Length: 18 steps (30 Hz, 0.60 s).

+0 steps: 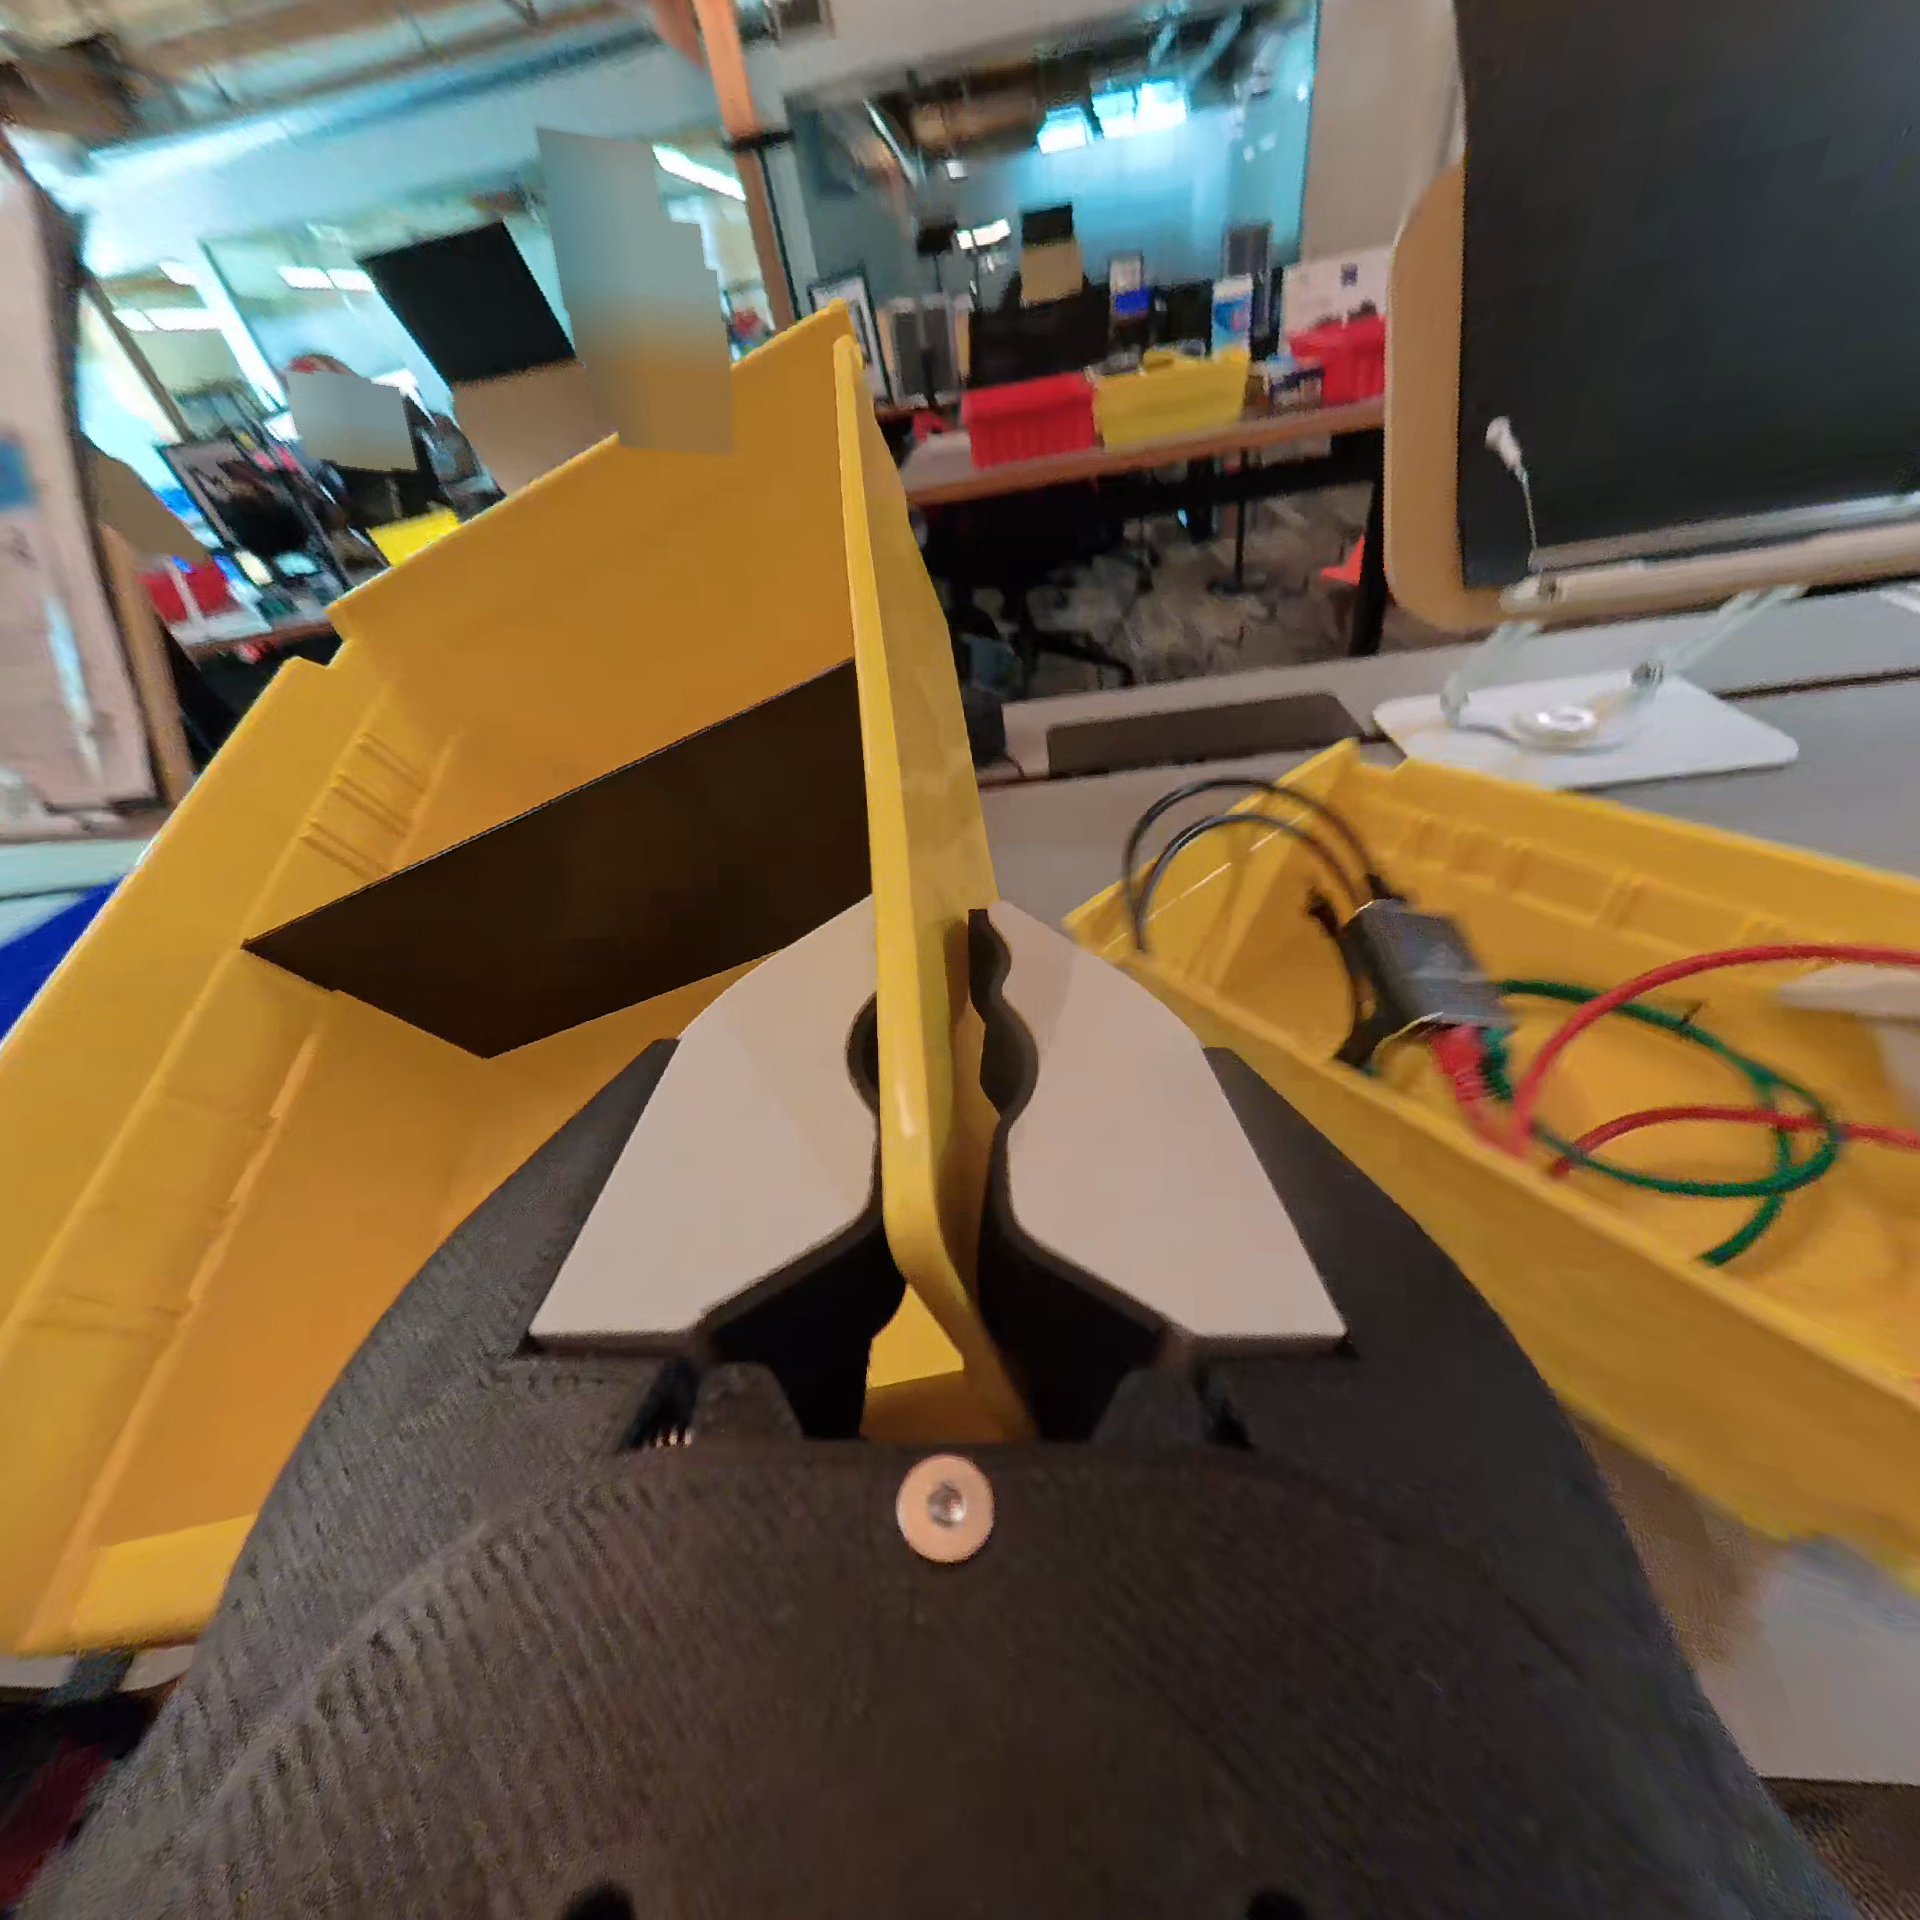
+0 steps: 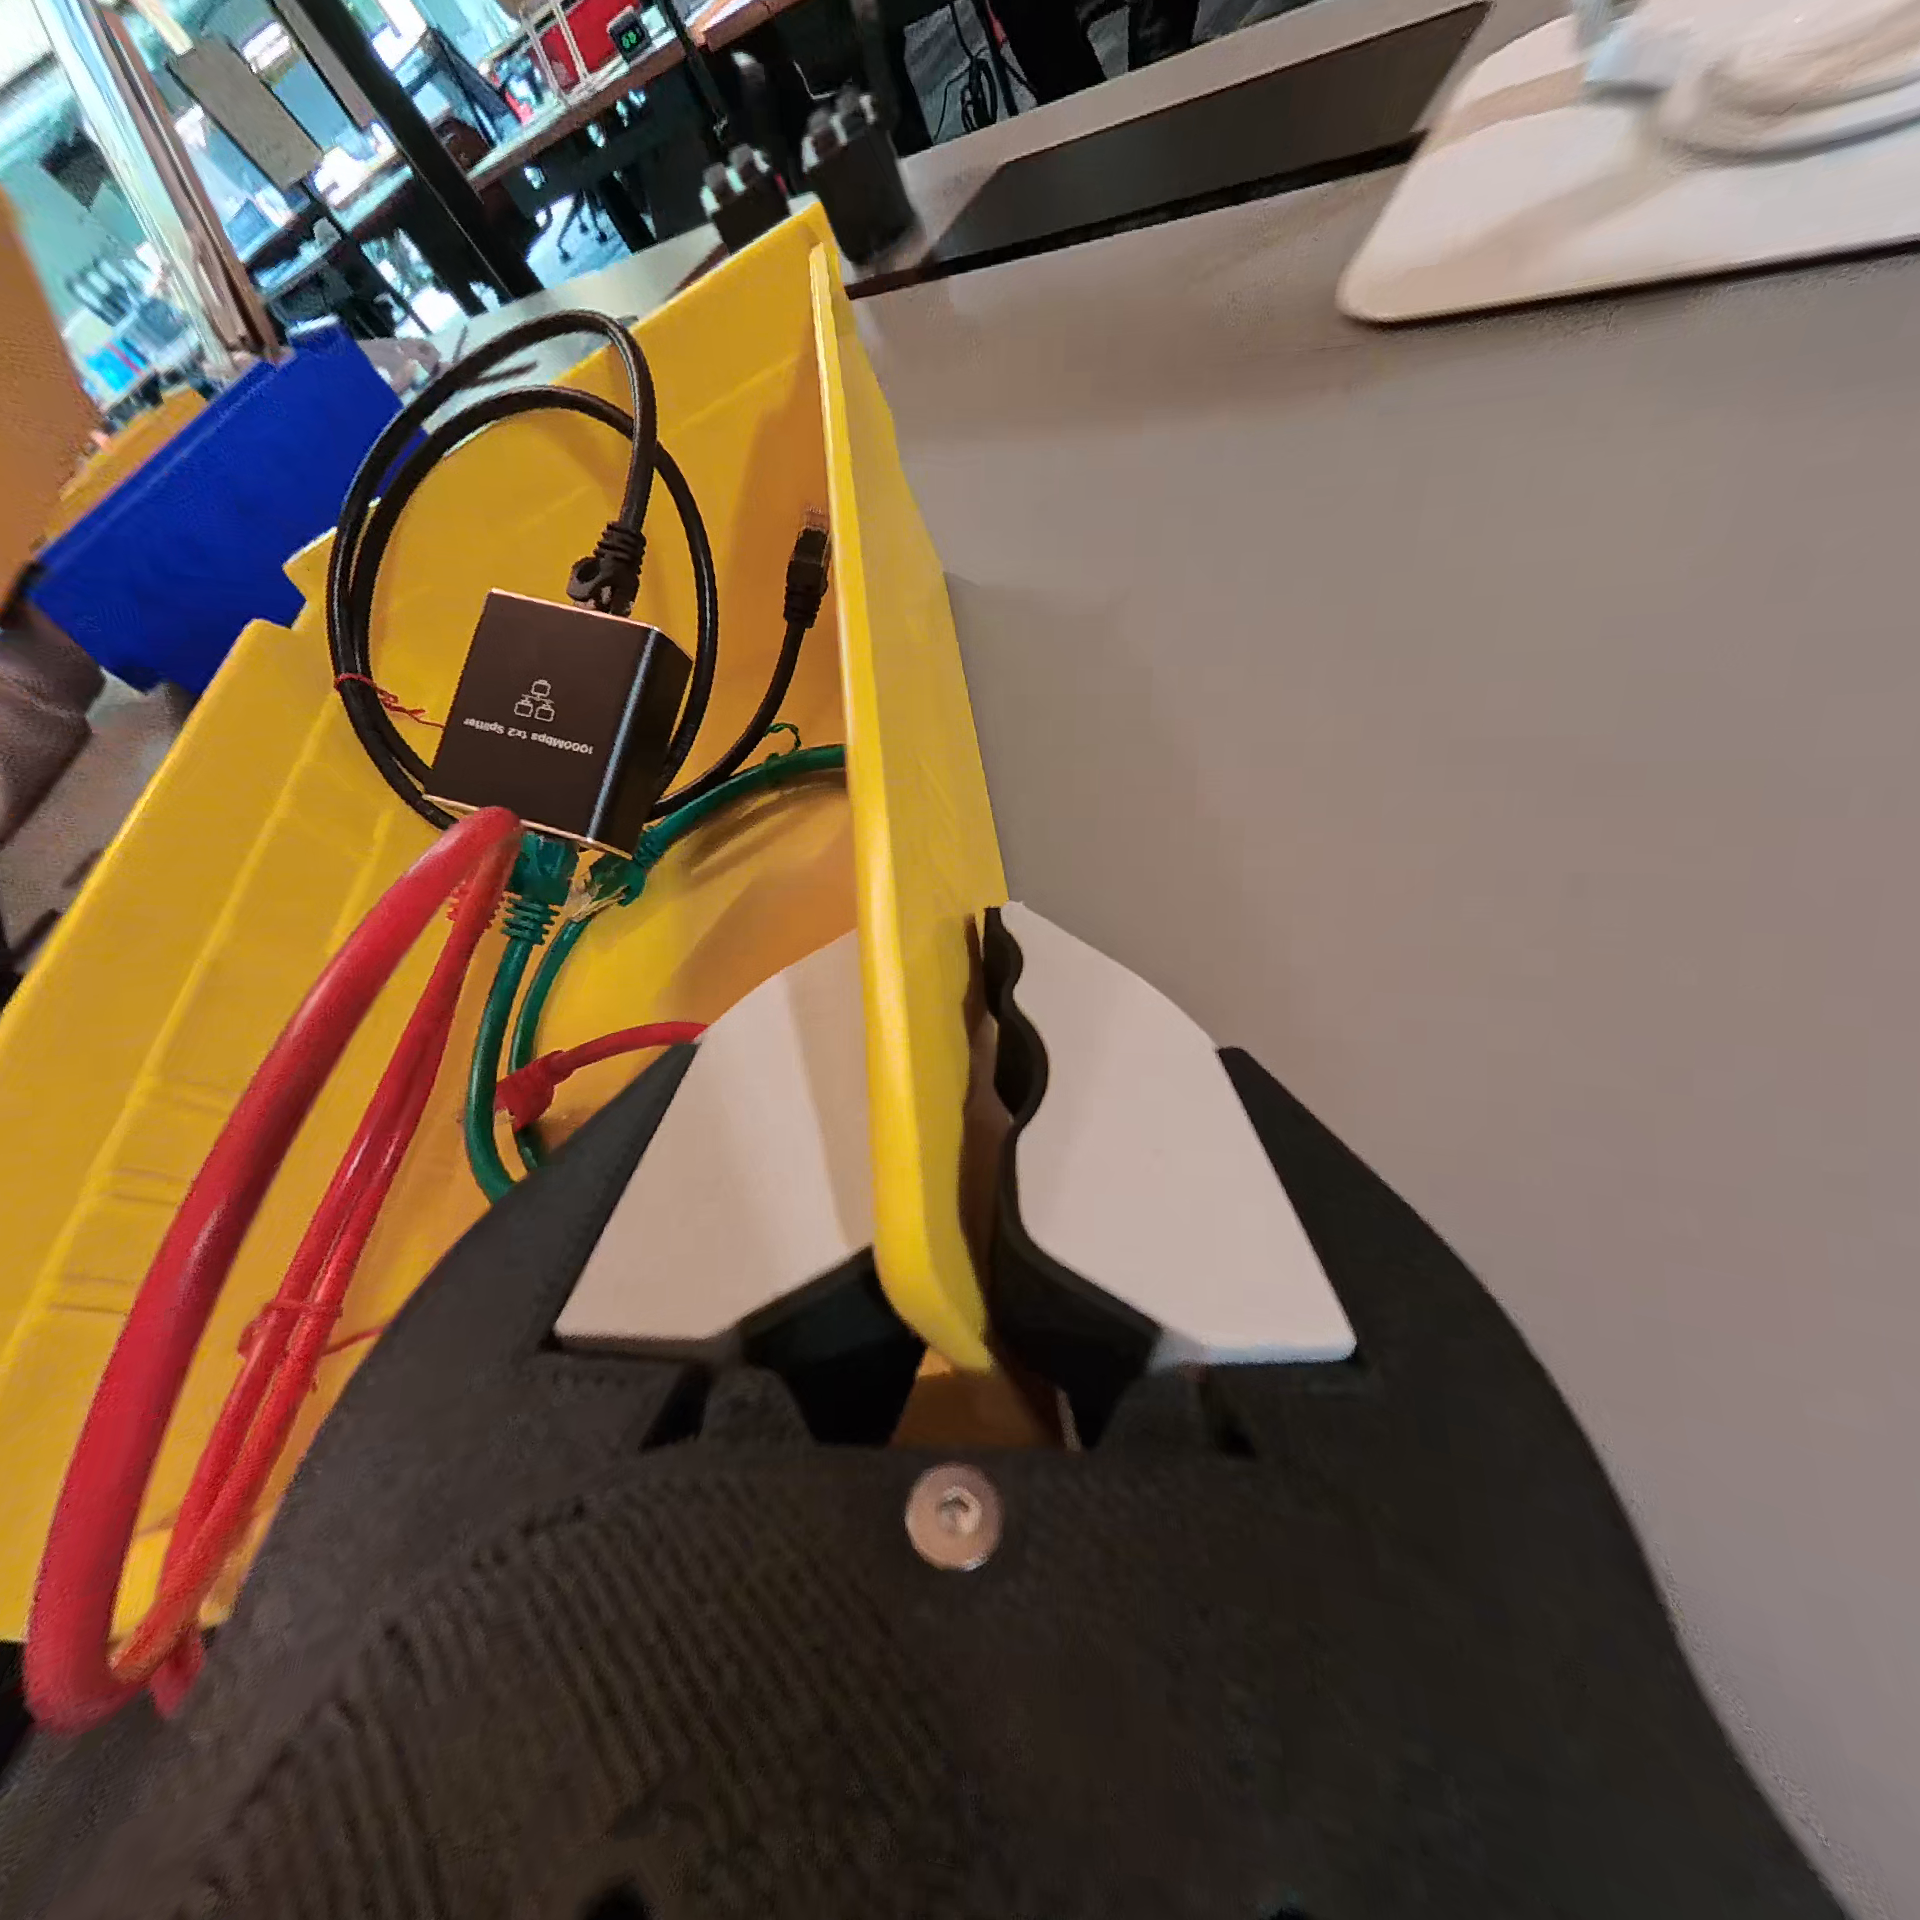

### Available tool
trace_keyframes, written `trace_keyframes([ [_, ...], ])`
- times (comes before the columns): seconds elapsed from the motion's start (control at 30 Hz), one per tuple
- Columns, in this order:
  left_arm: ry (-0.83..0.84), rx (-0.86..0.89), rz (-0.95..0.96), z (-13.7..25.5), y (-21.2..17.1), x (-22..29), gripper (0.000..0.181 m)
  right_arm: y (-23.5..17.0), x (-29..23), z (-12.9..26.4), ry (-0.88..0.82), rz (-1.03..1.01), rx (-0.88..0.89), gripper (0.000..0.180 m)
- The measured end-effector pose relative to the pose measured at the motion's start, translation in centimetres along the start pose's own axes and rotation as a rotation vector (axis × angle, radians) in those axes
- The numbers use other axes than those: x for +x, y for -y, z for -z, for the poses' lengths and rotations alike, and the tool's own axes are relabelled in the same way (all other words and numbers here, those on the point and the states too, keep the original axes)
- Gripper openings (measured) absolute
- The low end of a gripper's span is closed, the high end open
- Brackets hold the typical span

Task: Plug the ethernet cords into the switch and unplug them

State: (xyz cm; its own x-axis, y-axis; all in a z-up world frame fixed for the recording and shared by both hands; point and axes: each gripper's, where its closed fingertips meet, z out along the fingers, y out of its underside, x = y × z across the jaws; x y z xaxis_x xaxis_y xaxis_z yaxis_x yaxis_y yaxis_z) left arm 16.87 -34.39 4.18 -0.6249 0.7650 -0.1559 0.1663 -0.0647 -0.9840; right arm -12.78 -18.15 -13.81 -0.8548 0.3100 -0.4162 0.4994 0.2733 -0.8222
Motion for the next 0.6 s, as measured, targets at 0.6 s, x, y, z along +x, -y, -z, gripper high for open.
trace_keyframes([
  [0.6,-0.162,0.157,0.056,4.0,5.9,1.2,0.009,-7.3,-26.4,-8.4,0.339,0.327,-0.100,0.076],
])
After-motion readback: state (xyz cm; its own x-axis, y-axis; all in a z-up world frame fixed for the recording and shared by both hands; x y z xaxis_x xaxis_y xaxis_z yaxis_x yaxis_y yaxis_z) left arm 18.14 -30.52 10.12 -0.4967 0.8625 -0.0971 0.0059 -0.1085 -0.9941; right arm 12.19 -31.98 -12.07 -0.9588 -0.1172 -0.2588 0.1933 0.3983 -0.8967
